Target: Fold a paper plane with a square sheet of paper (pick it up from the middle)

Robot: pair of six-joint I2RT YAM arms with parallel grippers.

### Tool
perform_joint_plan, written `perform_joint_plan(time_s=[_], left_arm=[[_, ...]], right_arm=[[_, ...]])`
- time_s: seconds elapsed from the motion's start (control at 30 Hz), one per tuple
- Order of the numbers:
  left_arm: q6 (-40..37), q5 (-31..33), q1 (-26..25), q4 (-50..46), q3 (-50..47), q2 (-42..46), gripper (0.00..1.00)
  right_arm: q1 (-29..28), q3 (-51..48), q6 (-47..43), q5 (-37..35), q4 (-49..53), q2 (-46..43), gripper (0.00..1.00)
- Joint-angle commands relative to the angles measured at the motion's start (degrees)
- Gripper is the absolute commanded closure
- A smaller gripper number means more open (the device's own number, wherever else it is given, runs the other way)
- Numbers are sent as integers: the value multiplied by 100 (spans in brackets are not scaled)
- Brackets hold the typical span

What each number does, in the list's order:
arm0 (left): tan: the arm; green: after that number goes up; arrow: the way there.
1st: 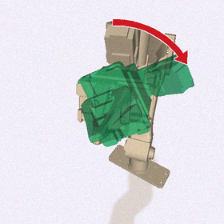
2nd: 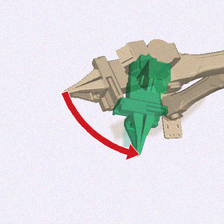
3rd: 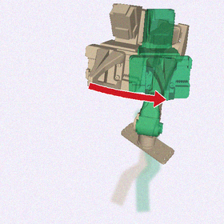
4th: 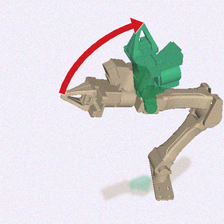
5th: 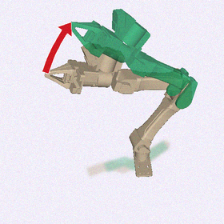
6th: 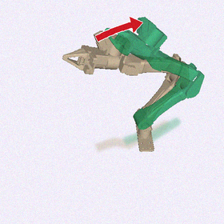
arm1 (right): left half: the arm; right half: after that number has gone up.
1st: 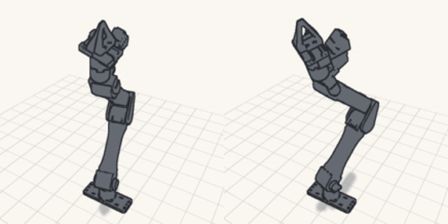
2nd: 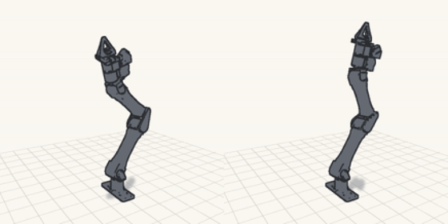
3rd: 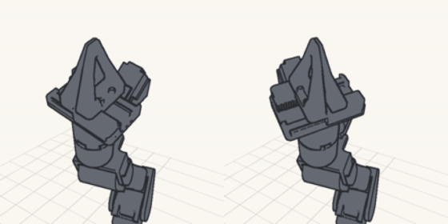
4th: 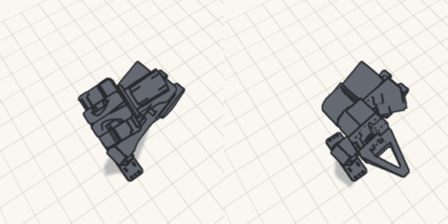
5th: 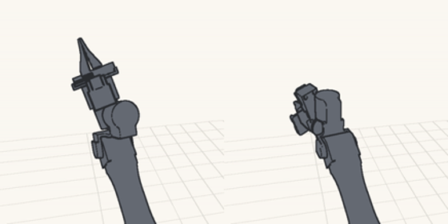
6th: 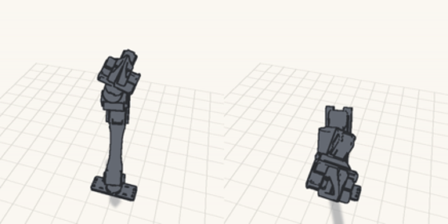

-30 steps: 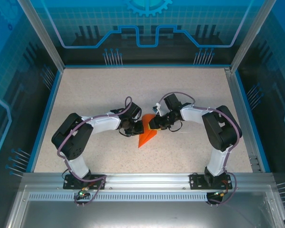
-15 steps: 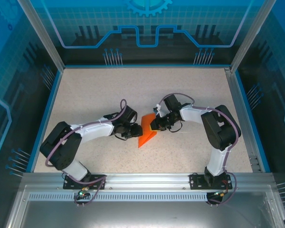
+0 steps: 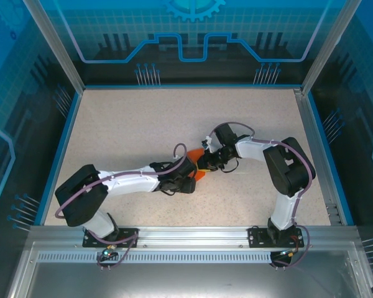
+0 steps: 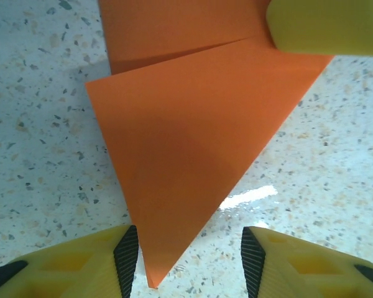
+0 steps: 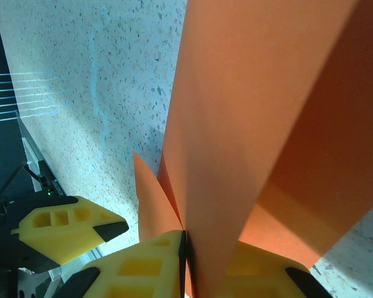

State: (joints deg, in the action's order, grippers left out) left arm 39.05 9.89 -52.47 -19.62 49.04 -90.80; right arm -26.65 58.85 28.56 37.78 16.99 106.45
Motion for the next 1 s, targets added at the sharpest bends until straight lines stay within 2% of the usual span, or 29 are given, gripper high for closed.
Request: perform_joint_plan(time_s=[0.0,0.2,0.43,0.53,0.73,0.97], left_arm=[[-4,801,-197,-367,338,-257,49],[13,1249,-421,-478,594,-575,51],[62,1576,-492,-710,785,-812,65],[66,1630,-519,-747,809,-880,67],[103,1808,-553,-859,836,-926,66],[39,1954,-574,-877,792,-885,61]], right_arm=[[-81,119,93,80,124,-182,85],[-75,136,115,107,159,-242,84],[-79,169,115,107,229,-275,83],[-72,201,98,108,269,-281,83],[-73,241,98,107,303,-250,83],[-70,270,151,183,253,-221,92]])
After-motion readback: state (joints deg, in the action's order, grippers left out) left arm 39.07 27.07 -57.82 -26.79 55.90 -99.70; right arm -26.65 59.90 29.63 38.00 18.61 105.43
